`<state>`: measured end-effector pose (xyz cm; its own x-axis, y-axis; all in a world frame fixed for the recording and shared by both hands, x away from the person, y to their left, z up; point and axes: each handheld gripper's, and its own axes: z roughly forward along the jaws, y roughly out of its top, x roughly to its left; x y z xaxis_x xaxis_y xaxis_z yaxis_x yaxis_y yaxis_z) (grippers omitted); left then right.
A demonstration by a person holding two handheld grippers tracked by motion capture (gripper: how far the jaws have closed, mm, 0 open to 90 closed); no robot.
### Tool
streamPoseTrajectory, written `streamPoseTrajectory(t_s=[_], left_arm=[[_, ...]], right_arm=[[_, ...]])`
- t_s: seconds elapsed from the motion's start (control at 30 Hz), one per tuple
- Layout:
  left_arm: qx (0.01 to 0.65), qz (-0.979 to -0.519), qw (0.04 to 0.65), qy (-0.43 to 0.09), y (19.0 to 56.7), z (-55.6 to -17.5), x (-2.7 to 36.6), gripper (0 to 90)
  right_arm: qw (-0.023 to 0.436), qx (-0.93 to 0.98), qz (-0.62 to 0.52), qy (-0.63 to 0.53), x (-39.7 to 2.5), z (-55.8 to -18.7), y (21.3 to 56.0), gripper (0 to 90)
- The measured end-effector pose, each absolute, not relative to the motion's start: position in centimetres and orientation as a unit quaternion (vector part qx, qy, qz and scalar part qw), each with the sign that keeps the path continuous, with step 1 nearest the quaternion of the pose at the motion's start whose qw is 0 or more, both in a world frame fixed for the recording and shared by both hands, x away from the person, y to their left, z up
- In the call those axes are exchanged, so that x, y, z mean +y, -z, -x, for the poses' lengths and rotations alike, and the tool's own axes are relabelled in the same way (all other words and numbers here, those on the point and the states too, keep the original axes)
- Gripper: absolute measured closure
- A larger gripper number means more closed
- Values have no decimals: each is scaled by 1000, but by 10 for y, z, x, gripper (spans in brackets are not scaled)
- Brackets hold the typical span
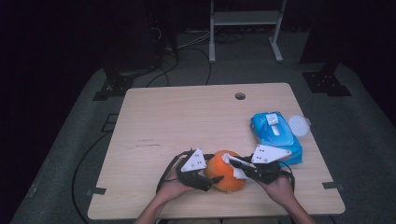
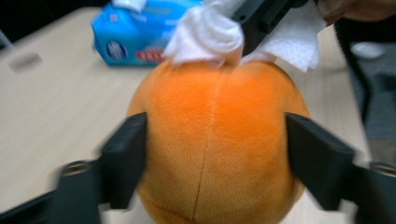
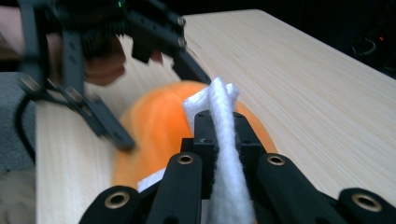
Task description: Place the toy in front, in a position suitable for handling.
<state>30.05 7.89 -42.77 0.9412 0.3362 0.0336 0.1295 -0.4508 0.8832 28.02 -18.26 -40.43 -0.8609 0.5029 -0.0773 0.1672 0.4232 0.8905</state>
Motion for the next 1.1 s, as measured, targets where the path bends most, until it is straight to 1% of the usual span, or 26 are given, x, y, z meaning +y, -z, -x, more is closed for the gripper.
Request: streamPoseTrajectory(t_s=[0.03, 0.07, 0.1, 0.17, 0.2, 0.27, 0.4, 0.47, 0.53, 0.57, 0.63, 0.73, 0.83, 0.93, 1.0, 1.03, 1.1], left_arm=[[149, -844, 506, -95, 427, -302, 79, 106], [151, -844, 507, -89, 426, -303, 78, 91], [145, -845, 506, -88, 426, -302, 76, 105], [143, -852, 493, -101, 429, -300, 75, 154], [142, -853, 493, -98, 430, -300, 77, 200], [147, -855, 488, -95, 431, -301, 83, 245], [160, -860, 479, -77, 438, -306, 98, 250], [163, -855, 488, -68, 438, -307, 99, 231], [165, -851, 493, -71, 432, -307, 94, 136], [161, -848, 500, -75, 430, -306, 92, 125], [153, -850, 496, -92, 429, -303, 86, 169], [146, -852, 492, -98, 431, -302, 87, 246], [159, -854, 487, -89, 434, -305, 96, 286], [171, -853, 487, -79, 438, -307, 106, 298], [173, -851, 491, -73, 438, -308, 105, 286], [179, -848, 494, -70, 435, -309, 102, 247], [186, -846, 496, -62, 430, -310, 97, 103]], right_arm=[[170, 826, -204, -498, -182, -280, 405, 828], [170, 826, -201, -498, -180, -279, 404, 828], [167, 828, -195, -499, -176, -277, 404, 827], [166, 833, -180, -496, -167, -273, 403, 827], [169, 837, -175, -491, -164, -271, 404, 827], [168, 837, -176, -490, -165, -273, 404, 827], [173, 841, -197, -473, -182, -280, 412, 827], [159, 837, -214, -477, -189, -282, 417, 827], [162, 838, -214, -475, -188, -283, 417, 826], [162, 837, -214, -477, -186, -283, 417, 827], [157, 835, -205, -486, -180, -281, 414, 826], [153, 837, -182, -493, -169, -274, 411, 826], [151, 840, -178, -489, -169, -275, 411, 826], [143, 840, -197, -484, -179, -282, 419, 826], [134, 838, -210, -485, -185, -285, 422, 826], [135, 838, -211, -484, -186, -285, 422, 826], [143, 840, -210, -480, -184, -284, 421, 826]])
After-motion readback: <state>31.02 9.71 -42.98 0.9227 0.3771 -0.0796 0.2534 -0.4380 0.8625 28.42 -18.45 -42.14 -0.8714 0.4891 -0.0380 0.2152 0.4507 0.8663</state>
